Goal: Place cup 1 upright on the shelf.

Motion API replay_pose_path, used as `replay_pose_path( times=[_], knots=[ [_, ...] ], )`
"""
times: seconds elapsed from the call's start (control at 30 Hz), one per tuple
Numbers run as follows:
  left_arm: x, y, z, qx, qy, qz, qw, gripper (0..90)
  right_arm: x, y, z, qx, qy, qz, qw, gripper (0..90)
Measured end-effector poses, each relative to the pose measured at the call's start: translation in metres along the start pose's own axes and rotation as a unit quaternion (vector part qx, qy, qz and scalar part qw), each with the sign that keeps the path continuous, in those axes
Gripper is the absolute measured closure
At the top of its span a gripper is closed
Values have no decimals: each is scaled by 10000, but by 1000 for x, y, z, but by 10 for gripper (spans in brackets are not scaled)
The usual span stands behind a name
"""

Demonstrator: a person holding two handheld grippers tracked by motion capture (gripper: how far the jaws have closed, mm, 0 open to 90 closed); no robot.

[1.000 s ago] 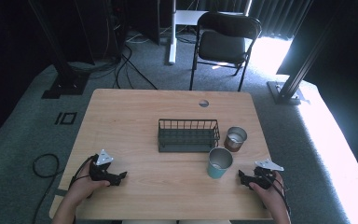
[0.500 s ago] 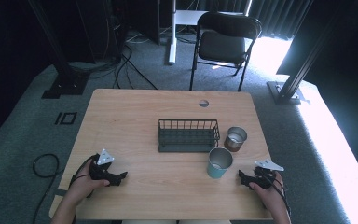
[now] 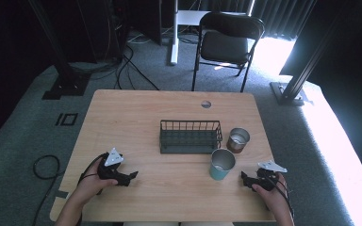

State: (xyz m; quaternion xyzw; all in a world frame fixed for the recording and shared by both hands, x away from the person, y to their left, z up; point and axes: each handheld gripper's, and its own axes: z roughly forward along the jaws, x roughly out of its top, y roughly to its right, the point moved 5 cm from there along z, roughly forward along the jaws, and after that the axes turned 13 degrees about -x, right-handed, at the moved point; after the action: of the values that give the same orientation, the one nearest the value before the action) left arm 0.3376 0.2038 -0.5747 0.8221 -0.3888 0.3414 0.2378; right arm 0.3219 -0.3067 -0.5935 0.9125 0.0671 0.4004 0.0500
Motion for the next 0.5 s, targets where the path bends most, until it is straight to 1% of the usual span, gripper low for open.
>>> replay_pose_path(
  times=[0.23, 0.27, 0.5],
  knots=[
    [10, 8, 6, -146, 35, 165, 9998, 25, 0, 0, 0, -1, 0, -1, 10000, 117],
    [11, 9, 7, -167, 12, 200, 9997, 24, 0, 0, 0, 0, 0, 0, 10000, 117],
    [18, 15, 15, -290, 45, 304, 9991, 24, 0, 0, 0, 0, 0, -1, 10000, 117]
  ],
)
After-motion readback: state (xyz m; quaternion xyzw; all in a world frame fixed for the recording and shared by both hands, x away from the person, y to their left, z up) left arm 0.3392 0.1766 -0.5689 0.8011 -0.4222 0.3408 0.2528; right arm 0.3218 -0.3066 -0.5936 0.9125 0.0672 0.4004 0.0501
